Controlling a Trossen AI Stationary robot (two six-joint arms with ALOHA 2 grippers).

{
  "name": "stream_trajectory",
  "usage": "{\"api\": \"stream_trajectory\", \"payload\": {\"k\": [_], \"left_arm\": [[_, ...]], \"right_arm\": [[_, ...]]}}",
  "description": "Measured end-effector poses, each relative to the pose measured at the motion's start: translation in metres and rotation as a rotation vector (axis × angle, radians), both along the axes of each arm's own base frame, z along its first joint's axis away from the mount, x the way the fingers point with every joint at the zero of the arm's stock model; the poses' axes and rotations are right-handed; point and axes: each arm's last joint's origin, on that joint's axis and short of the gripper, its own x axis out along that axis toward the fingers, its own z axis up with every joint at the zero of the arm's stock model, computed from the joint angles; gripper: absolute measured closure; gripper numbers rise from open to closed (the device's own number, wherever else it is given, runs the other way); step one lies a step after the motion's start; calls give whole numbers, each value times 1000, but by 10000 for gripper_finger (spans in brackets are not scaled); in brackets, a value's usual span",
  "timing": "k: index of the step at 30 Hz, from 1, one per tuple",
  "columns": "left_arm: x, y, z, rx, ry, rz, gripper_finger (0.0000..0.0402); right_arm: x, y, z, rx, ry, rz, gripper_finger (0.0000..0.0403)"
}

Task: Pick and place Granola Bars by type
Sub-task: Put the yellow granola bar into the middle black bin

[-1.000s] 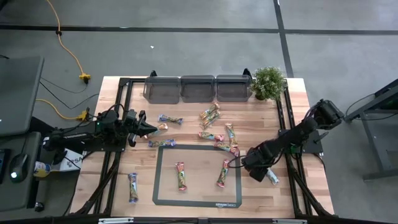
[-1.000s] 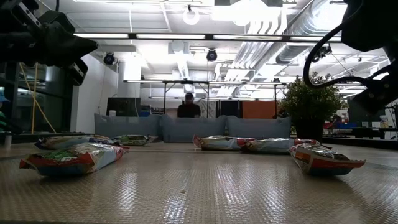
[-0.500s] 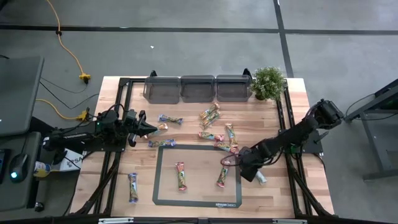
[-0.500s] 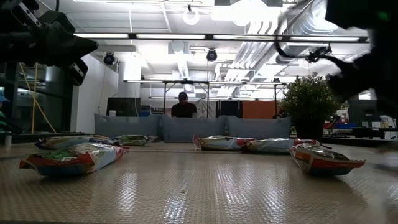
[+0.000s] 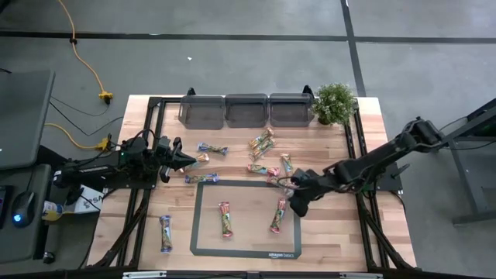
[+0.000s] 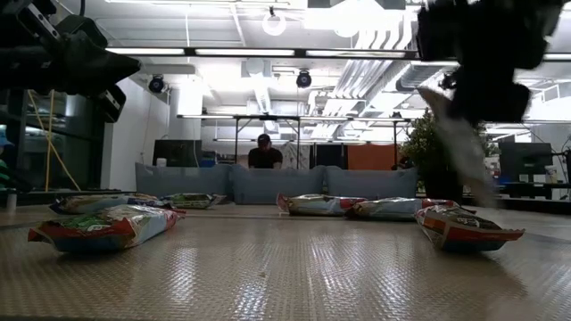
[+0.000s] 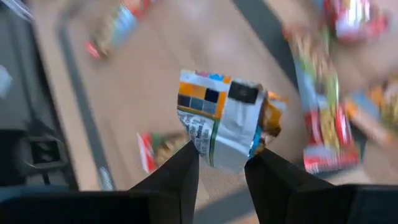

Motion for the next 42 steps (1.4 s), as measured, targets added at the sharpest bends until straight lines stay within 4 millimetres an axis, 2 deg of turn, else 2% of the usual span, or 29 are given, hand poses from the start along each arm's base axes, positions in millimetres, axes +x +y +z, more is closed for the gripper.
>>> {"api": "stream_trajectory", "payload": {"k": [3,7,26,36,42], "left_arm": [[0,0,0,0,0,0,401],[0,0,0,0,0,-1,401],[0,0,0,0,0,-4,401],[0,0,0,0,0,-4,401],[0,0,0,0,0,-4,401]], "right_arm": [[3,-8,16,-14,-126,-31,291],[3,-18,27,-33,-200,-56,299],[8,-21,35,-102,-292,-6,399],[9,-23,36,-149,-312,-27,402],[15,-21,47,-201,-443,8,403]]}}
